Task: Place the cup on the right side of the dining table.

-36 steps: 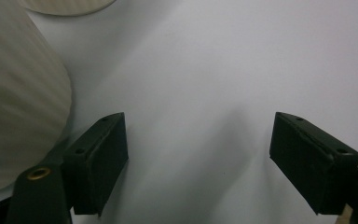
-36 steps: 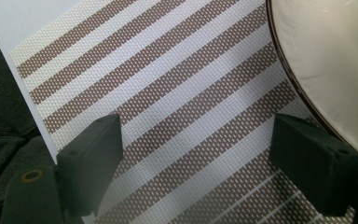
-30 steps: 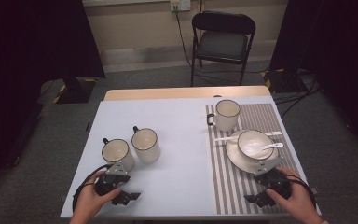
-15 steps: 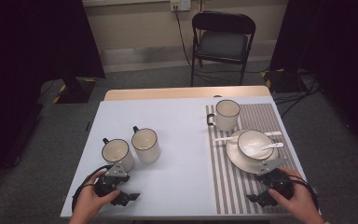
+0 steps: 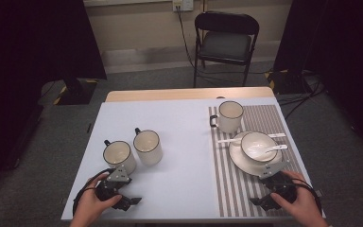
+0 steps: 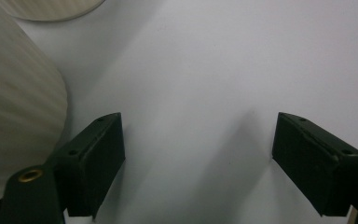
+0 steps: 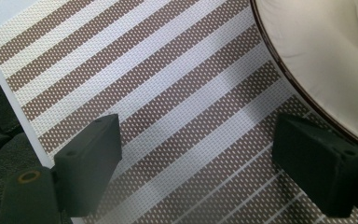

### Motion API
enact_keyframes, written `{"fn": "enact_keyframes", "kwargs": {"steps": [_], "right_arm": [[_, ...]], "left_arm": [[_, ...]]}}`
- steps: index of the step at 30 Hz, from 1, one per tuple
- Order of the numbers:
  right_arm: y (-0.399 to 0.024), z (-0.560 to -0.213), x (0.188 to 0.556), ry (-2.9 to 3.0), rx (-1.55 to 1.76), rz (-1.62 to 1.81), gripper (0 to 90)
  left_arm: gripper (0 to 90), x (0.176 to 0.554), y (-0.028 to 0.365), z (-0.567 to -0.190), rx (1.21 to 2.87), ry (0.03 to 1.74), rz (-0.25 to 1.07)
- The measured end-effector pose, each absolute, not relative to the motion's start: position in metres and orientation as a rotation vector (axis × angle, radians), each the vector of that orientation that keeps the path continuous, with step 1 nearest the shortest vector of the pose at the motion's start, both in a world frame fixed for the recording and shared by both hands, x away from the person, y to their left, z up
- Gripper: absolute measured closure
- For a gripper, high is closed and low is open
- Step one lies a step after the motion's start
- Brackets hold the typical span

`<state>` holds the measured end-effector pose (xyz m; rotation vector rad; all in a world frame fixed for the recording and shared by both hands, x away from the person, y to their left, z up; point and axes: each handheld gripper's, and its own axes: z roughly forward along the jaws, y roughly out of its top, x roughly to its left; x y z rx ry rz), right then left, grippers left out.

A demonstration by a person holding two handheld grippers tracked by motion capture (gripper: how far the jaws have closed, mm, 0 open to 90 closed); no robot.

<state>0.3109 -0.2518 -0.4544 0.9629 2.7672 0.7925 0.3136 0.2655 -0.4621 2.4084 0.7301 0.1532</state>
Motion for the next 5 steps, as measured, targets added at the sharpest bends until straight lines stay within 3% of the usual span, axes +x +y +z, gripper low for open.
{"fn": "enact_keyframes", "kwargs": {"steps": [5], "right_arm": [[-0.2522, -0.4562, 0.3084, 2.743, 0.949, 0.805, 14.7]], "left_arm": [[15.8, 0.3132, 0.2653, -0.4626, 2.411, 0.717, 0.158]]}}
